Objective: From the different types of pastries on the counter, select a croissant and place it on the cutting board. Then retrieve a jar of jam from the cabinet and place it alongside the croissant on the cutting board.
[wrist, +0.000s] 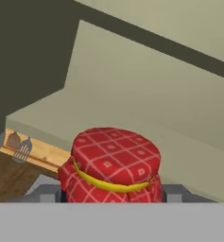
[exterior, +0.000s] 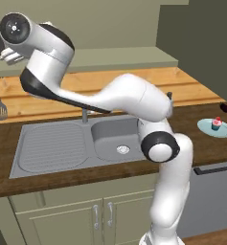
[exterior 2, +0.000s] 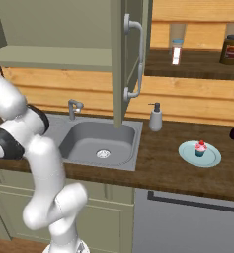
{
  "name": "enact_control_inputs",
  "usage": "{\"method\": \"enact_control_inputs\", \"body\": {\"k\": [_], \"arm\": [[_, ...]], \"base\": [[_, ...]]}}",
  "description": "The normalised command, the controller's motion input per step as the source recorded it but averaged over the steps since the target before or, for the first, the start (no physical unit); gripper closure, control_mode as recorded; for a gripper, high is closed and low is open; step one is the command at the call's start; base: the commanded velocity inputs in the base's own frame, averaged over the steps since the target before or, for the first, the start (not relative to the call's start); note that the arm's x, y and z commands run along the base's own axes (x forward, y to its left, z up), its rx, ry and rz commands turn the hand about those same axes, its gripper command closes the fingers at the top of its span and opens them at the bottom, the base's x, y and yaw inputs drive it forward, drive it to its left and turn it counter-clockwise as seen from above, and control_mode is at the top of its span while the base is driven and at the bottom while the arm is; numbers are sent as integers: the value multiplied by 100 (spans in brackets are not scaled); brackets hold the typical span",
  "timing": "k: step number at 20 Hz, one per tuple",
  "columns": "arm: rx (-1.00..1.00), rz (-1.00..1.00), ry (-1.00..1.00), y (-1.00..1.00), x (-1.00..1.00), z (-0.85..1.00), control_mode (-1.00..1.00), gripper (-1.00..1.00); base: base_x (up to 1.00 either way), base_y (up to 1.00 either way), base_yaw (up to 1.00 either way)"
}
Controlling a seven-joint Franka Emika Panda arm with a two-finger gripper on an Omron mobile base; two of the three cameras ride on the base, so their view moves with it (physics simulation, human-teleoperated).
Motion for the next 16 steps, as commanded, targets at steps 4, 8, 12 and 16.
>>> {"method": "enact_control_inputs", "body": {"k": [4, 8, 12, 16], "arm": [[14, 15, -21, -100, -100, -59, -100, 100], [13, 14, -24, -89, -100, -42, -100, 100], [2, 5, -3, -62, -14, -31, -100, 100], [7, 15, -4, -100, -23, -52, -100, 100]], "base": [[0, 0, 0], [0, 0, 0], [0, 0, 0], [0, 0, 0]]}}
